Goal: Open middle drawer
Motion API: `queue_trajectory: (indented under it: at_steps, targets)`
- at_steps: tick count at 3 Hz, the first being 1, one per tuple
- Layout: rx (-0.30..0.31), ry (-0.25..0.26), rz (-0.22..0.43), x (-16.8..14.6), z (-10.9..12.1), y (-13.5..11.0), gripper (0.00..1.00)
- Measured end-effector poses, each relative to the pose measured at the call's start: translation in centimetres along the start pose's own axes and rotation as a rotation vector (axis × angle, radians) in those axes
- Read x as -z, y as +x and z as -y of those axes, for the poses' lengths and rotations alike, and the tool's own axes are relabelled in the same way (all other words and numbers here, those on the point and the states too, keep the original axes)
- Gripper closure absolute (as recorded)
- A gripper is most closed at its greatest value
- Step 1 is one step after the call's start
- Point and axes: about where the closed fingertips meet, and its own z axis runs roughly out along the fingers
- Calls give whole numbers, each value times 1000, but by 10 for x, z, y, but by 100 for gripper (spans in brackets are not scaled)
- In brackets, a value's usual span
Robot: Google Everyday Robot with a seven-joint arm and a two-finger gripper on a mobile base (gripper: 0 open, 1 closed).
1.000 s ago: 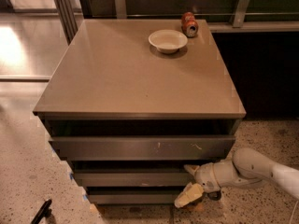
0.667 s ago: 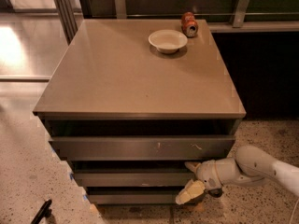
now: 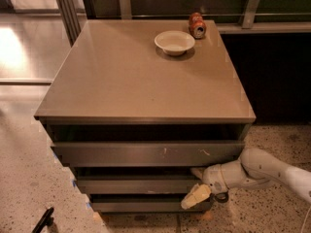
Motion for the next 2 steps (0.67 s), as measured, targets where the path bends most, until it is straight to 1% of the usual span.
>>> queue_trajectory:
  at_steps: [1, 2]
  targets:
    - [0, -3, -3, -1, -1, 0, 0]
    - [-15, -56, -14, 21, -25, 23, 0]
